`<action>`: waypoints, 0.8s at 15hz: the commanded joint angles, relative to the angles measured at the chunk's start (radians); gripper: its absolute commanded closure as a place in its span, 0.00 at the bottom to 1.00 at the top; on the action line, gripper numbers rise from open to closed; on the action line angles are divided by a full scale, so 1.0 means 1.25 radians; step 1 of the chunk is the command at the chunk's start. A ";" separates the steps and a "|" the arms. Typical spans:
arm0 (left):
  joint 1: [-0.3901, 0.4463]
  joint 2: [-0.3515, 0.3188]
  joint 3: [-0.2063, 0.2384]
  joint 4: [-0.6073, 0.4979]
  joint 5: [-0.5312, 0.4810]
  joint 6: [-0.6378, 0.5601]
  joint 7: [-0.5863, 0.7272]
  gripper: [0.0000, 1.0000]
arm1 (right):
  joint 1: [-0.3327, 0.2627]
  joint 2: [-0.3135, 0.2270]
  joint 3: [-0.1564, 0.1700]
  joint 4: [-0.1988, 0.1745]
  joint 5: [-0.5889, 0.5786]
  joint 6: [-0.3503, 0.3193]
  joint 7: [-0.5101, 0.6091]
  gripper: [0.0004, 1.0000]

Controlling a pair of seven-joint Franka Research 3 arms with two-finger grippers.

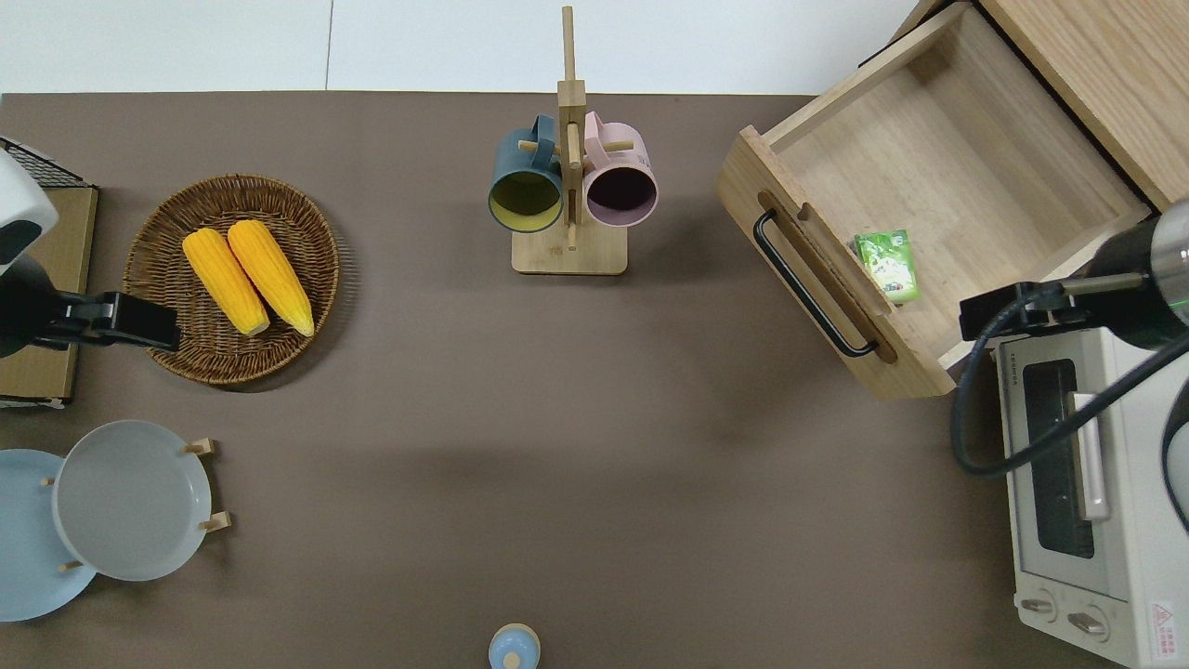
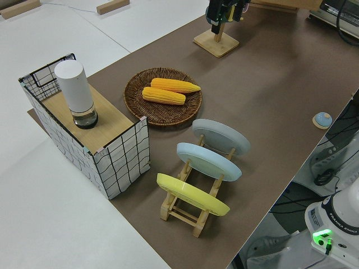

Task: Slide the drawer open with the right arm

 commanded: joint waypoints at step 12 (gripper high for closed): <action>-0.005 -0.004 0.000 0.008 0.014 -0.014 -0.008 0.01 | -0.056 0.012 0.005 -0.068 0.010 0.075 0.050 0.01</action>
